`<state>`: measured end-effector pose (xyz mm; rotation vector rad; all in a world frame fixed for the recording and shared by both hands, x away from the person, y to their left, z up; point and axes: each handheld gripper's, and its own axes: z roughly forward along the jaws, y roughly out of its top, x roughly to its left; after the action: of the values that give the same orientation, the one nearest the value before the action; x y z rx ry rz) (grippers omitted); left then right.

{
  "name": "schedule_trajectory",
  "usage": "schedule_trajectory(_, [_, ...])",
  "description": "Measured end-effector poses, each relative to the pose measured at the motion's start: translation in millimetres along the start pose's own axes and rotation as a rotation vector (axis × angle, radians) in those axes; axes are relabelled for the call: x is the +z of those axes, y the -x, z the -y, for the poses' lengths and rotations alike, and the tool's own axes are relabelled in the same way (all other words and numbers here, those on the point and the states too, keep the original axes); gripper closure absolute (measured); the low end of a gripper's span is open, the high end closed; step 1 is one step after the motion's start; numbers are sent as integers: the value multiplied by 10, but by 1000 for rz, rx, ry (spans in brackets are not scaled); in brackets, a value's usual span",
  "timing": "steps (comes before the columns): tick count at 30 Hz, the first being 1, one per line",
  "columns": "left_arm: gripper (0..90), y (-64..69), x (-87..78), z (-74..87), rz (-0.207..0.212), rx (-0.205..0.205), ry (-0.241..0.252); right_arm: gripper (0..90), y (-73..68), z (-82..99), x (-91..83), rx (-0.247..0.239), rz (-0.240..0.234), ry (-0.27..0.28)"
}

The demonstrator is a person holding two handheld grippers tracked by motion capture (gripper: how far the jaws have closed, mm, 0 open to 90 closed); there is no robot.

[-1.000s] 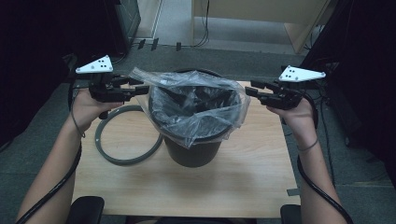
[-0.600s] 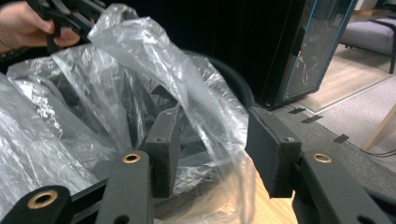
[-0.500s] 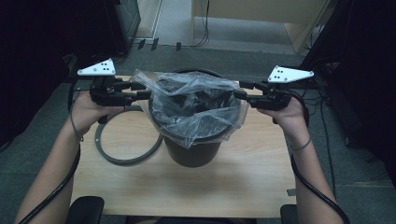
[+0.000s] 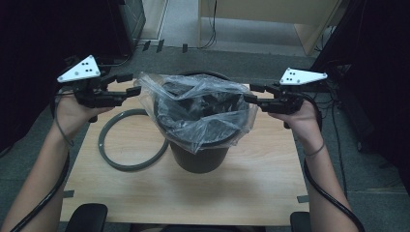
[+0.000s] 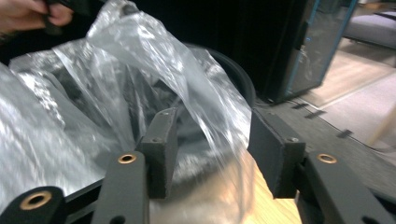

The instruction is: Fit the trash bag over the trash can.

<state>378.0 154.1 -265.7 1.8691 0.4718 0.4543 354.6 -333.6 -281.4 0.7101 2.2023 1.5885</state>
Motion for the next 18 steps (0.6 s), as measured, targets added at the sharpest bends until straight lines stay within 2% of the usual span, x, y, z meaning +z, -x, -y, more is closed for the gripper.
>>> schedule_trajectory(2, [426,-22,129,-8,7,12,-18,497,-2,-20,72,1,-5,-4])
schedule_trajectory(4, [426,-62,243,-26,9,3,-26,489,-2,-36,130,-5,-7,-12])
schedule_trajectory(8, [456,-145,415,-71,-21,8,-4,502,33,-72,259,-51,34,-75])
schedule_trajectory(12, [507,-187,566,-88,-8,-16,-24,605,75,-94,340,-60,67,-112])
schedule_trajectory(16, [615,-197,665,-111,16,-48,-53,729,101,-106,364,-48,93,-105])
schedule_trajectory(18, [668,-191,687,-122,23,-42,-61,782,104,-112,371,-45,98,-104])
